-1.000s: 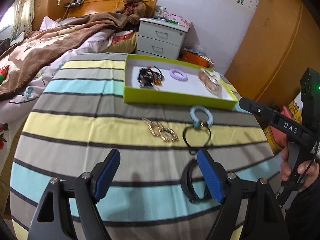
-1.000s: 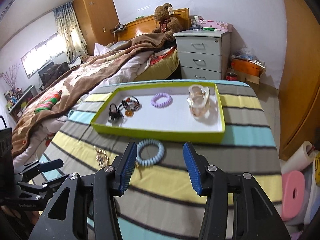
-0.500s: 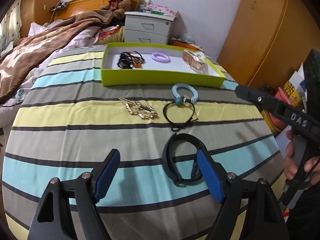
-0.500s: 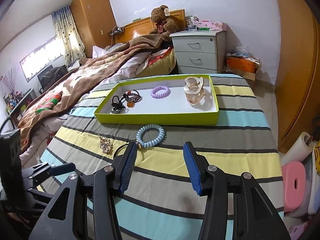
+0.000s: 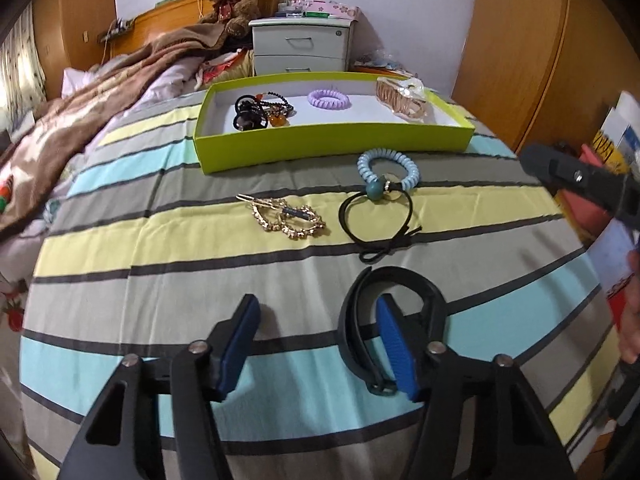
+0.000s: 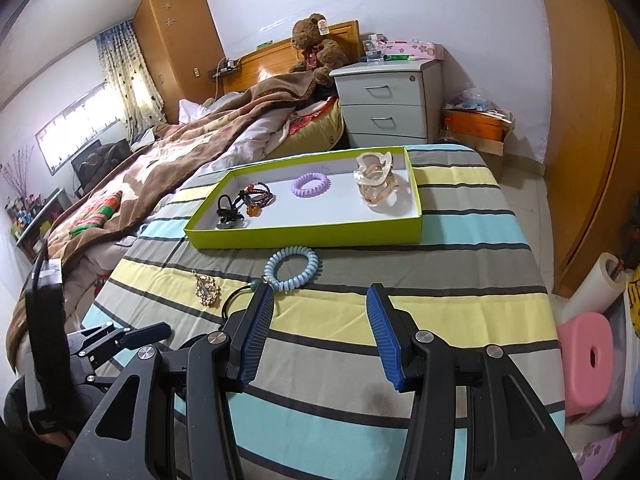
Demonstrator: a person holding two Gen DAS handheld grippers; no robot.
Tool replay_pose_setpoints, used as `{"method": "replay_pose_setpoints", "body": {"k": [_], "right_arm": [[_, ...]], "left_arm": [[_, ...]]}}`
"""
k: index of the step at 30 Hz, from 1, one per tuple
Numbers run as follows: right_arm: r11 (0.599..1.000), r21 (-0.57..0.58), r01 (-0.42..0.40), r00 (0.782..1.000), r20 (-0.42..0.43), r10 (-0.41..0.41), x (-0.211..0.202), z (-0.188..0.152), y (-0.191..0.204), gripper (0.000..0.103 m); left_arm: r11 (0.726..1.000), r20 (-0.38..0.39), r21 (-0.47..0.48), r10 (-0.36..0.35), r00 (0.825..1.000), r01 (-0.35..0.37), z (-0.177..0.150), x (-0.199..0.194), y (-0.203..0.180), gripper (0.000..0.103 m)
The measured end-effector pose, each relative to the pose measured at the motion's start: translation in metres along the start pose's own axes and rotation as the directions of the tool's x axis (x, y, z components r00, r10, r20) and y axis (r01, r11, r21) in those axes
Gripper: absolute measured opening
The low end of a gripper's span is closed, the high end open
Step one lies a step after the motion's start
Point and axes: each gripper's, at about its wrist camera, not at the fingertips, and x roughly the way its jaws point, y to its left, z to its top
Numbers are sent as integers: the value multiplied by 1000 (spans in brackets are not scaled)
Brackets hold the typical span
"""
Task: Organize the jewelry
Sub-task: 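Lower the left gripper onto the black band and close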
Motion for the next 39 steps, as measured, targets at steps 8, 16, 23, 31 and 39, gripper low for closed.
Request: {"method": "replay_pose_setpoints", "body": {"k": [8,16,23,31,39], "right_arm": [[1000,3,7,1000,-6,-7,3,1,3,49],[1000,4,12,1000,-12,-12,5,1,4,49],[1000,-13,4,1000,-29,-4,12,0,11,49],[991,-108,-81,995,-65,74,34,12,46,49],[949,-256,-182,977,-155,146,71,15,91,49]], "left_arm": [[999,5,47,-7,1000,7,3,1,-5,26],[997,10,-5,-75,997,75,3,-2,3,11],[987,40,-126,-97,994,102,1,-8,35,11],[971,84,-228,-51,995,69,-2,-23,79,11],[953,103,-300,3,995,28,-6,-31,116,11]]}}
